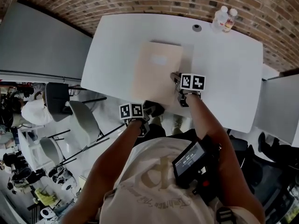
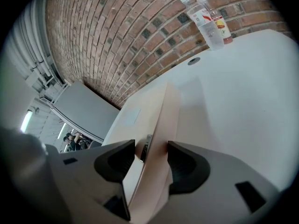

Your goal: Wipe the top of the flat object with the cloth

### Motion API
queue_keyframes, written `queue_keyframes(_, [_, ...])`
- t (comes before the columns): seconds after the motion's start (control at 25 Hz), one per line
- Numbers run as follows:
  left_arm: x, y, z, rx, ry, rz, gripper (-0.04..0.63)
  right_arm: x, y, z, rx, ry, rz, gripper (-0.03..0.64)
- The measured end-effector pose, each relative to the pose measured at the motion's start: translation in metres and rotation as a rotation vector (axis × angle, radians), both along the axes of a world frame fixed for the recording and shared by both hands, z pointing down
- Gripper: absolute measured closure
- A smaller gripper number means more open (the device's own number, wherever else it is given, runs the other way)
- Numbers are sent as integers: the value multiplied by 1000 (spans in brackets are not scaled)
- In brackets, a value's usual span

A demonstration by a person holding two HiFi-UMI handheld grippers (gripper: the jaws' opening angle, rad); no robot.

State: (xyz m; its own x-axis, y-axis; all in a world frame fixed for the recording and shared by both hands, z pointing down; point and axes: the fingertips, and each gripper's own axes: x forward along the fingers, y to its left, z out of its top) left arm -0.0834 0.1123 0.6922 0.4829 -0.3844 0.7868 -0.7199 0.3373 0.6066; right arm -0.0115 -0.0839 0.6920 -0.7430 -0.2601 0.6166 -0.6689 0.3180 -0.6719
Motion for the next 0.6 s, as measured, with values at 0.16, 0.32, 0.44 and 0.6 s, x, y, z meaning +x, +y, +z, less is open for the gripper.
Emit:
queue_keyframes(0.16, [27, 3, -1, -9, 49, 48, 494, 1, 4, 0, -5, -12, 2, 388])
queue_keyframes(0.32, [44, -5, -1, -4, 75, 88, 494, -5, -4, -1, 6, -33, 4, 385])
queue_keyframes(0.44, [65, -6, 0, -2, 109, 109, 494, -4, -4, -2, 31, -47, 9, 383])
queue_keyframes(0.6, [90, -2, 2, -6, 150, 121, 494, 0, 1, -1, 47, -55, 11, 383])
